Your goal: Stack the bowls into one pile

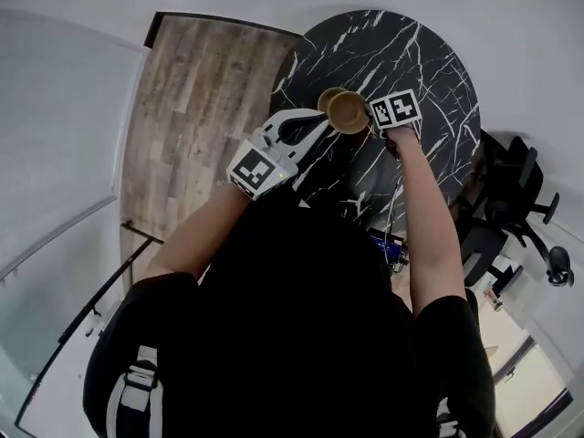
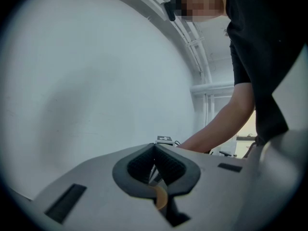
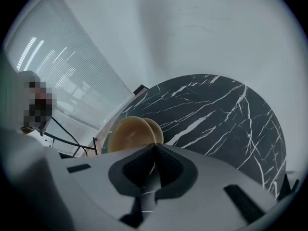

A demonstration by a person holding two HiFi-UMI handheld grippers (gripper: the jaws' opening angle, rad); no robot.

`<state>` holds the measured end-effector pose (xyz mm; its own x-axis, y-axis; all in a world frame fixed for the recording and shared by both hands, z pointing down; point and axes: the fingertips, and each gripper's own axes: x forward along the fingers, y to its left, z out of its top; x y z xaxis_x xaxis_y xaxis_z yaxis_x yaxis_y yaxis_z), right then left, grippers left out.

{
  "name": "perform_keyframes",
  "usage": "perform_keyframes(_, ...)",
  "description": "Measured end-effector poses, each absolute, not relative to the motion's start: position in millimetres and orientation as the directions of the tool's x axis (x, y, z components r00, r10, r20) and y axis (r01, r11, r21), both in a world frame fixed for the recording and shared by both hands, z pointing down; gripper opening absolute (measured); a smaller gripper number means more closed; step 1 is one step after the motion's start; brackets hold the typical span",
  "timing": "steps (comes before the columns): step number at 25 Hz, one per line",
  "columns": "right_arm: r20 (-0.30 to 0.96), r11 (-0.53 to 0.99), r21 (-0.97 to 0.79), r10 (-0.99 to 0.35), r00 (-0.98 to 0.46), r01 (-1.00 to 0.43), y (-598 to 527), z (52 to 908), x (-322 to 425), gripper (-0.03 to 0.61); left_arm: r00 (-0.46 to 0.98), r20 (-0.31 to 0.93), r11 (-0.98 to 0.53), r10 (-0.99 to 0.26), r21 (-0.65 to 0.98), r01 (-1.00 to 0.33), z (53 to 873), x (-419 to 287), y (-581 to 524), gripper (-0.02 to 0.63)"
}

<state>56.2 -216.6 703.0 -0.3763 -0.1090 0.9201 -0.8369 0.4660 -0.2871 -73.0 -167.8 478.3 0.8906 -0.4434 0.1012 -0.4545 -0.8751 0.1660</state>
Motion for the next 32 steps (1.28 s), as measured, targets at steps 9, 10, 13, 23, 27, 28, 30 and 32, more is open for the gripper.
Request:
perform_keyframes(9, 0.928, 0.455, -0.299, -0.065, -0.366, -0.839, -228.7, 733.2, 33.8, 0.008, 0.881, 0.12, -0.863, -0.458, 0.18, -0.473, 489.2, -94.4, -180.9, 0.005)
perform_keyframes(10, 0.93, 0.453, -0.299, -0.06, -0.364, -0.84, -229.4, 736.7, 33.0, 0.008, 0.879, 0.122, -0.861, -0.46, 0.179, -0.476, 489.9, -96.1, -181.8, 0.005)
perform_keyframes(13, 0.929, 0.434, -0.306, -0.058, -0.365, -0.848, -231.3, 745.6, 31.2, 0.008, 0.875, 0.129, -0.856, -0.468, 0.18, -0.484, 492.7, -101.5, -182.5, 0.005)
perform_keyframes(23, 0.926, 0.408, -0.308, -0.079, -0.37, -0.859, -232.1, 749.7, 30.3, 0.015, 0.866, 0.135, -0.845, -0.481, 0.194, -0.499, 496.5, -107.9, -182.0, 0.005)
perform_keyframes(27, 0.917, 0.392, -0.316, -0.107, -0.384, -0.864, -227.8, 742.4, 36.4, 0.056, 0.874, 0.129, -0.854, -0.469, 0.186, -0.486, 491.2, -100.9, -178.3, 0.005)
perform_keyframes(28, 0.914, 0.389, -0.318, -0.117, -0.389, -0.865, -226.7, 740.1, 37.8, 0.068, 0.875, 0.128, -0.856, -0.467, 0.182, -0.483, 490.4, -99.3, -177.2, 0.005)
perform_keyframes(30, 0.907, 0.388, -0.321, -0.137, -0.399, -0.864, -224.4, 733.6, 40.5, 0.077, 0.876, 0.129, -0.859, -0.464, 0.175, -0.481, 489.5, -96.2, -174.8, 0.005)
perform_keyframes(32, 0.896, 0.396, -0.324, -0.164, -0.413, -0.859, -220.8, 723.6, 42.6, 0.077, 0.876, 0.134, -0.861, -0.464, 0.166, -0.481, 488.2, -92.7, -171.2, 0.005)
